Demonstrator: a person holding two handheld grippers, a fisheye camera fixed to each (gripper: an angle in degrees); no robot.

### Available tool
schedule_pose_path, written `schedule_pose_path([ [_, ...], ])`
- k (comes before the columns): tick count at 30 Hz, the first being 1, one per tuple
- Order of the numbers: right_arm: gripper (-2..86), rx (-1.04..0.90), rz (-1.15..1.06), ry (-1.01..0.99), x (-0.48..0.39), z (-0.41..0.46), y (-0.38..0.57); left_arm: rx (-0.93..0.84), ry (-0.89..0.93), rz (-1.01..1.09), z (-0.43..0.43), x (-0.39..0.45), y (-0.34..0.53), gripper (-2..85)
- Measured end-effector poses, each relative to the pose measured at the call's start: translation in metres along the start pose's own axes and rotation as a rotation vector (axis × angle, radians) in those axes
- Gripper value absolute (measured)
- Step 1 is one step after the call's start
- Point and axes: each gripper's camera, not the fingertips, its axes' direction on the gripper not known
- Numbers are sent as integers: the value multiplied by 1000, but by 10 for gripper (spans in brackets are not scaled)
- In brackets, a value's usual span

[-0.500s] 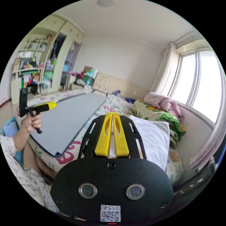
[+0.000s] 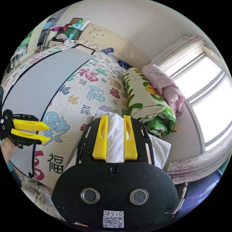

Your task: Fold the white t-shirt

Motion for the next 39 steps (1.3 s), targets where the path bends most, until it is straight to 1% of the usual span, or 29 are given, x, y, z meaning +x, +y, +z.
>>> schedule_pose_path([
  [1, 110, -28, 7, -95, 3, -3, -9, 14, 15, -1, 6, -3, -9, 81],
  [2, 103, -65, 31, -143, 8, -3, -14, 29, 31, 4, 11, -6, -18, 83],
  [4, 89, -117, 61, -187, 14, -8, -18, 55, 33, 8, 21, -9, -33, 94],
  [6, 71, -67, 105, -274, 27, -44, -14, 94, 9, -5, 29, -14, -50, 115],
  [8, 48, 71, 197, -425, 57, -102, 4, 132, 2, -21, 41, -22, -75, 129],
  [9, 46, 101, 221, -467, 65, -114, 10, 143, 14, -23, 43, -24, -81, 129],
  [11, 41, 205, 313, -632, 93, -152, 34, 178, 95, -34, 52, -29, -103, 129],
  [13, 39, 278, 364, -738, 108, -178, 51, 204, 157, -51, 57, -32, -116, 133],
  [15, 38, 333, 401, -805, 117, -203, 64, 249, 217, -72, 59, -36, -122, 145],
  [17, 37, 391, 415, -863, 118, -238, 75, 278, 328, -111, 66, -46, -123, 158],
  [19, 35, 410, 439, -887, 117, -260, 80, 280, 403, -124, 74, -54, -122, 158],
  [20, 35, 421, 467, -881, 115, -275, 83, 297, 429, -94, 74, -57, -121, 154],
  [23, 37, 484, 485, -884, 105, -316, 93, 303, 442, -24, 67, -57, -120, 148],
  [26, 34, 564, 526, -915, 97, -348, 106, 292, 454, -17, 66, -63, -116, 145],
  [28, 28, 581, 540, -918, 89, -365, 109, 285, 466, -23, 66, -68, -116, 136],
  [31, 22, 568, 543, -874, 70, -392, 104, 309, 476, -27, 62, -72, -116, 106],
  [33, 21, 593, 527, -851, 57, -412, 104, 325, 484, -32, 59, -74, -115, 101],
  [36, 20, 618, 535, -847, 42, -433, 107, 351, 462, -29, 52, -77, -112, 96],
  [39, 19, 623, 564, -866, 31, -443, 108, 364, 330, 27, 37, -75, -110, 42],
])
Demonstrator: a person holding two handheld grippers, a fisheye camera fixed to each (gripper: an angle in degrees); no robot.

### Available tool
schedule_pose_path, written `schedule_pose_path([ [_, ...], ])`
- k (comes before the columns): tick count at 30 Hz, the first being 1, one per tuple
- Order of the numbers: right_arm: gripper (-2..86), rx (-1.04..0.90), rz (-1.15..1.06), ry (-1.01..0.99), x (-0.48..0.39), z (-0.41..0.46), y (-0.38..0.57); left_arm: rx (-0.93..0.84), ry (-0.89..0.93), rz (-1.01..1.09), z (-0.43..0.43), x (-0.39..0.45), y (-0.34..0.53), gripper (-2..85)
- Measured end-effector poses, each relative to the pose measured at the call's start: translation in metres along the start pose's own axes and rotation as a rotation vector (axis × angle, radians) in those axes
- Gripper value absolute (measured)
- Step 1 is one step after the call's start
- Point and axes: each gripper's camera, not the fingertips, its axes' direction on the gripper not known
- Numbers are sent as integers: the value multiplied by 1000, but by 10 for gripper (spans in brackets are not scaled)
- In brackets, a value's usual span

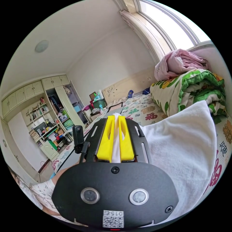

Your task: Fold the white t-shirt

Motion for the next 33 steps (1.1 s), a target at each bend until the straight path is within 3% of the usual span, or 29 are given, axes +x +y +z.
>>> schedule_pose_path([
  [8, 19, -4, 16, -54, -34, 14, 14, -32, -107, 78, -8, 8, -15, -5],
  [15, 10, -36, 23, -57, -51, 37, 26, -30, -164, -16, -16, -4, -13, -7],
  [18, 4, 49, 39, -55, -51, 34, 39, -51, -208, -62, -23, -15, -15, -6],
  [30, 89, -124, -63, 30, -73, 127, 58, 133, 70, -198, -81, -55, -33, 30],
  [33, 109, -130, -36, 66, -65, 143, 64, 106, 40, -235, -87, -63, -37, 58],
])
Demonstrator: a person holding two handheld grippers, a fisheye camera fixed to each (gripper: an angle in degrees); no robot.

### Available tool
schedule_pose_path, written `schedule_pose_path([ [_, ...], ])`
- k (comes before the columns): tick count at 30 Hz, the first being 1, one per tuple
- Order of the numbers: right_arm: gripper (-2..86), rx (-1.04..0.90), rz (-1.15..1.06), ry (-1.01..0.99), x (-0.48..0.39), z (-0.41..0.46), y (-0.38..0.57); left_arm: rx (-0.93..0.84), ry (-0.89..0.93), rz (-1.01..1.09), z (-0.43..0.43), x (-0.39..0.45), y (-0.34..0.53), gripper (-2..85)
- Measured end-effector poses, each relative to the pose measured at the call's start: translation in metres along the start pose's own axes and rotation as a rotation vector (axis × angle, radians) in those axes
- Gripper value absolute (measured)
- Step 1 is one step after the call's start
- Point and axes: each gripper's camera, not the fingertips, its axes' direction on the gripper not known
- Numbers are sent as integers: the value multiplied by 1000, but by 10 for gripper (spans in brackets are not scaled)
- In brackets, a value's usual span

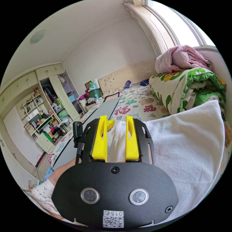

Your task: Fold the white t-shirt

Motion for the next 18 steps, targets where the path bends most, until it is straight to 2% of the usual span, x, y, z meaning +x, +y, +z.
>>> schedule_pose_path([
  [3, 109, 11, 7, -14, 10, 11, 6, 19, -72, 18, -10, 2, 1, 77],
  [9, 108, -19, 7, -3, 26, 43, 12, -133, 12, 19, 1, 0, -10, 114],
  [13, 111, -64, 4, 16, 39, 68, 16, -52, 36, 105, -16, 20, 0, 43],
  [18, 108, -79, 17, 7, 61, 86, 23, 3, 136, 103, -32, 22, 15, 33],
])
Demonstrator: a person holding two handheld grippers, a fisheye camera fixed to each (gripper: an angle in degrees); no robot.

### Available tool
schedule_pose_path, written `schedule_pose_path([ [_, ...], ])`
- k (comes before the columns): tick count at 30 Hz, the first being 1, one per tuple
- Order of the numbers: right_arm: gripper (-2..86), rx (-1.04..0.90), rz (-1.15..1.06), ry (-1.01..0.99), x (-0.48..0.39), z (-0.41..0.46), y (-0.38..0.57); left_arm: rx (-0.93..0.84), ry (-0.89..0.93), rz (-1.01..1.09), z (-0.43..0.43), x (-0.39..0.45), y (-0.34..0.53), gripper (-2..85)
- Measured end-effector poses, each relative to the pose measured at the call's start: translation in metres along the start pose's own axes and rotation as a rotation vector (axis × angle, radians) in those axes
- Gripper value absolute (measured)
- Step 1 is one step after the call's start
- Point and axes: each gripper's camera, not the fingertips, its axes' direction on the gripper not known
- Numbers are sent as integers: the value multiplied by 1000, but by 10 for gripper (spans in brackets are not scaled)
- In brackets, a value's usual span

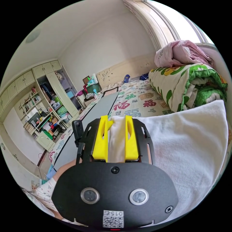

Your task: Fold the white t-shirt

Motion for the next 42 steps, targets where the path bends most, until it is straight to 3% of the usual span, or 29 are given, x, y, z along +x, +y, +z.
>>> schedule_pose_path([
  [6, 105, -22, -24, 7, 18, 19, 10, 62, -18, 144, -8, 36, 27, 25],
  [13, 48, -20, -19, 16, 50, 27, 25, 83, 9, 114, -11, 43, 42, 2],
  [18, 23, 60, 9, 29, 75, 11, 43, 64, -81, 136, -13, 56, 40, -6],
  [25, 10, 131, 4, 17, 107, -11, 71, 43, 29, 59, 8, 66, 40, 42],
  [28, 9, 142, 5, 13, 121, -20, 82, 9, -27, 25, 27, 75, 41, 93],
  [33, 7, 154, -4, 5, 141, -36, 98, -49, -140, -29, 55, 86, 45, 30],
  [36, 5, 232, -28, -7, 151, -61, 116, 0, -107, -28, 59, 106, 49, 4],
  [38, 4, 383, -57, 62, 147, -92, 140, 29, -82, -60, 60, 138, 57, -3],
  [42, 3, 558, -127, 147, 118, -148, 165, 93, -170, 90, 51, 218, 53, -7],
])
